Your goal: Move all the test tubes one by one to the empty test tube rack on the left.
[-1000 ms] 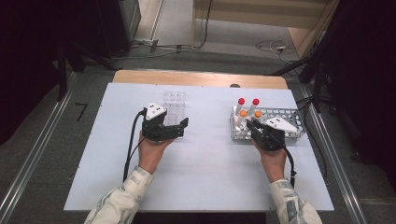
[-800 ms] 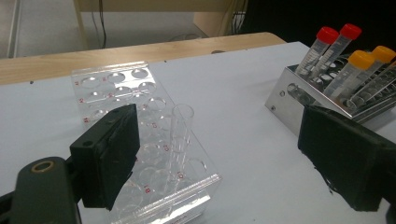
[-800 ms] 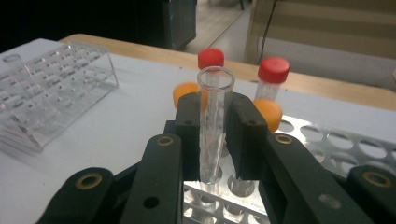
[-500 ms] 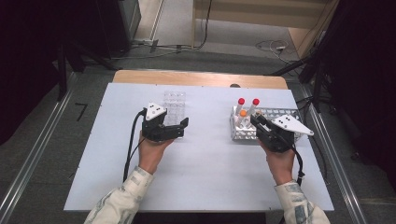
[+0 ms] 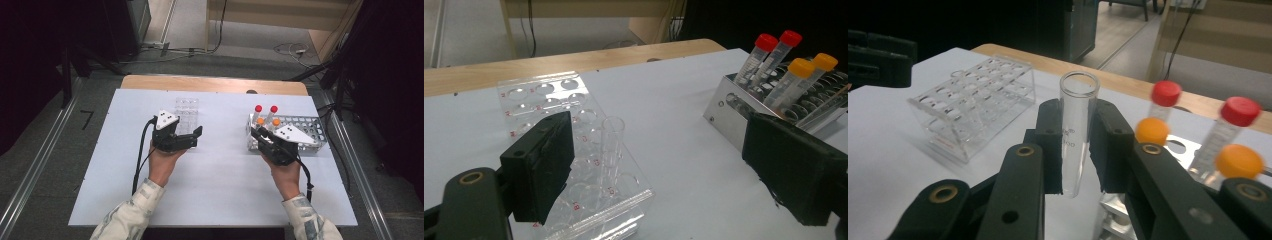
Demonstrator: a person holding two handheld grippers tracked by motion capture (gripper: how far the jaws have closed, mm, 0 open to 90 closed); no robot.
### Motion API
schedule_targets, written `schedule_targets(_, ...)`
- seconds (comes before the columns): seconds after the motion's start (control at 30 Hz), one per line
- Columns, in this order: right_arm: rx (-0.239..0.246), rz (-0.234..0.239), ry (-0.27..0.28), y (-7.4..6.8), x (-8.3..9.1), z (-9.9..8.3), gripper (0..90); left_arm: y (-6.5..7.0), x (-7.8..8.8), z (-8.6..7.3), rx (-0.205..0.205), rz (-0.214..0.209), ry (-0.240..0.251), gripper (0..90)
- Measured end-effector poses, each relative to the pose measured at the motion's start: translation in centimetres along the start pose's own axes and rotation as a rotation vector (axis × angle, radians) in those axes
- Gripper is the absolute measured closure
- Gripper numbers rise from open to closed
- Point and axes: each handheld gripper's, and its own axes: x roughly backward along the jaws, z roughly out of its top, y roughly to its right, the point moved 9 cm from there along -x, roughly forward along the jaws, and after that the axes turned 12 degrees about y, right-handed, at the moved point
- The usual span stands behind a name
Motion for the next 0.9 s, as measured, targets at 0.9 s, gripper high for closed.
schedule_targets(0.9,-0.003,0.149,-0.088,-7.9,-5.6,-3.3,72.7,3.9,-0.1,-0.3,-0.038,-0.109,-0.015,20.0)
